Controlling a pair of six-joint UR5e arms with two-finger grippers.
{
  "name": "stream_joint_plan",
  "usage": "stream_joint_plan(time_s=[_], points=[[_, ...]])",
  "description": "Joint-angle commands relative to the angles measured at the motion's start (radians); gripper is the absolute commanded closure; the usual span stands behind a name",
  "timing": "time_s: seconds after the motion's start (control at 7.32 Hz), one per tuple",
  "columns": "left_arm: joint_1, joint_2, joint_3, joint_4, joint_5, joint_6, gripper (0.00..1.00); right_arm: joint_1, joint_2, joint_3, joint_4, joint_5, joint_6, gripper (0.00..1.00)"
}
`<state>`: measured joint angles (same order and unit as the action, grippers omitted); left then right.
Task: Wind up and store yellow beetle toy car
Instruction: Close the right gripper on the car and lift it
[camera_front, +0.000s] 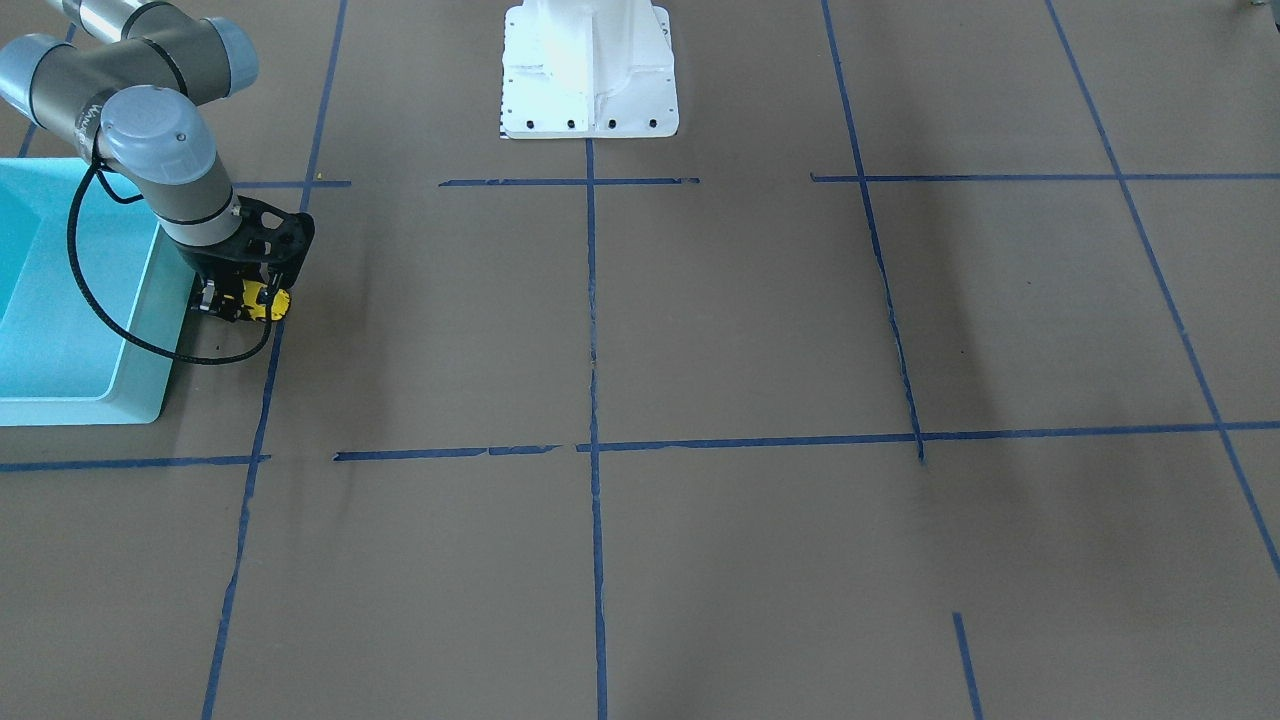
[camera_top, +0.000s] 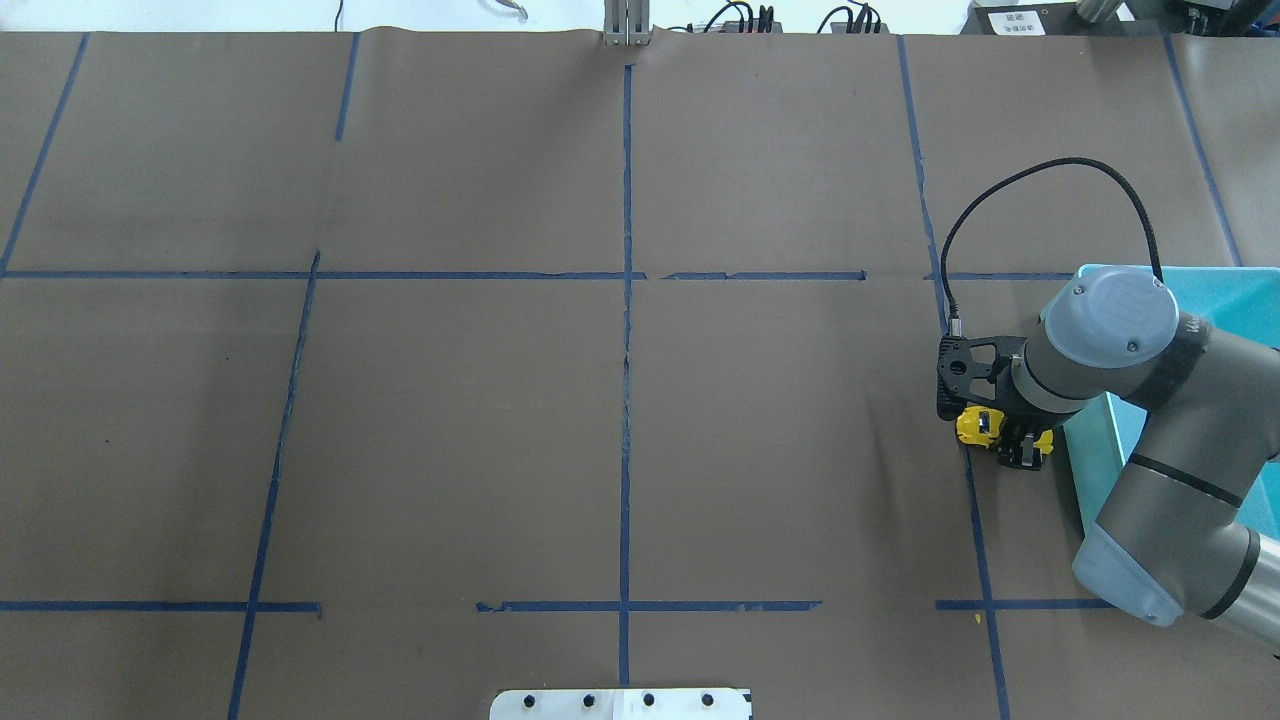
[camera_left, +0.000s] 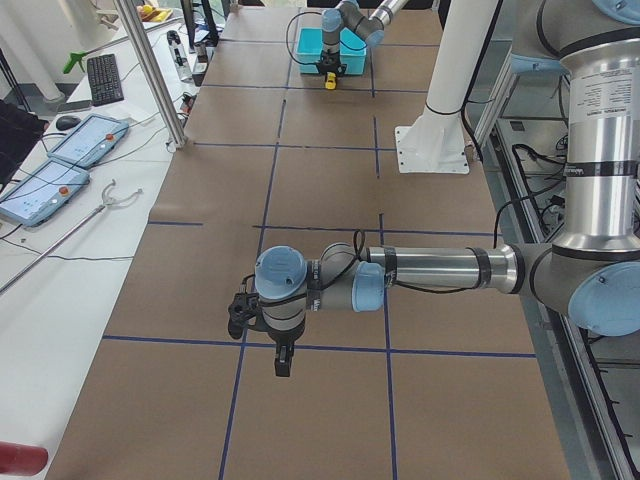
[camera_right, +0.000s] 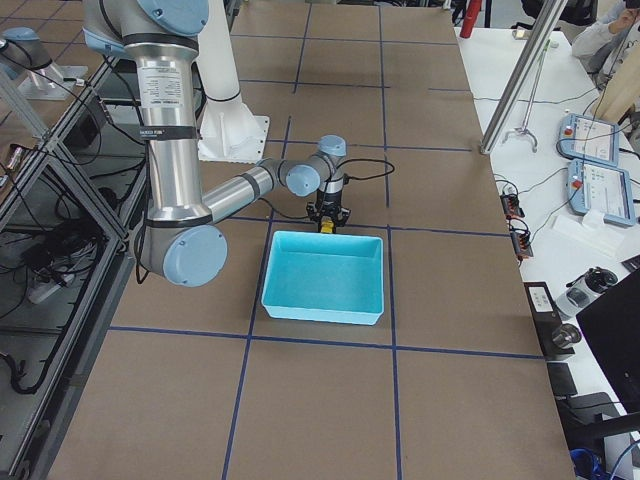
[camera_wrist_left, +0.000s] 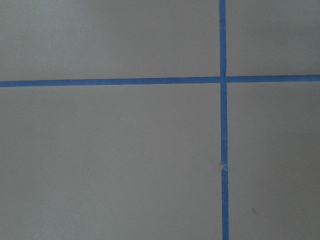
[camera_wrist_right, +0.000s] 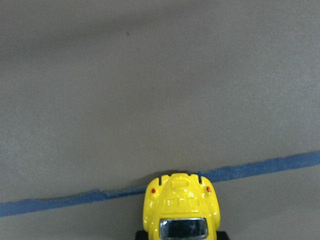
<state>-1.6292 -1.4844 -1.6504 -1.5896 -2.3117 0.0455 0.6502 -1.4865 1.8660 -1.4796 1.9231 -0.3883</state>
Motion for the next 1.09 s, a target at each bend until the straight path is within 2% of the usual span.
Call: stream_joint_plan(time_s=[0.0,0.14,0.27,0.41,0.68,0.96], points=[[0.0,0.001,0.001,0.0,0.0,0.004,0.0,0.003,0.009,0.021,-0.013,0.013,-0.001,0.89],[0.0,0.001,0.001,0.0,0.0,0.002,0.0,0.022,0.012,0.06,-0.048,0.034,-0.001,0.89],[0.0,0.0,0.003,0.0,0.0,0.002,0.0,0.044,0.034,0.159,-0.196,0.075,-0.001,0.89],[0.0,-0.002,0.003,0.0,0.002,0.004,0.0,0.069,0.043,0.251,-0.311,0.077,-0.035,0.89],[0.0,-0.001,0.003,0.0,0.002,0.004,0.0,0.144,-0.062,0.324,-0.332,0.077,-0.196,0.88],[0.0,0.0,0.001,0.0,0.002,0.002,0.0,0.225,-0.217,0.332,-0.265,0.074,-0.361,0.88]])
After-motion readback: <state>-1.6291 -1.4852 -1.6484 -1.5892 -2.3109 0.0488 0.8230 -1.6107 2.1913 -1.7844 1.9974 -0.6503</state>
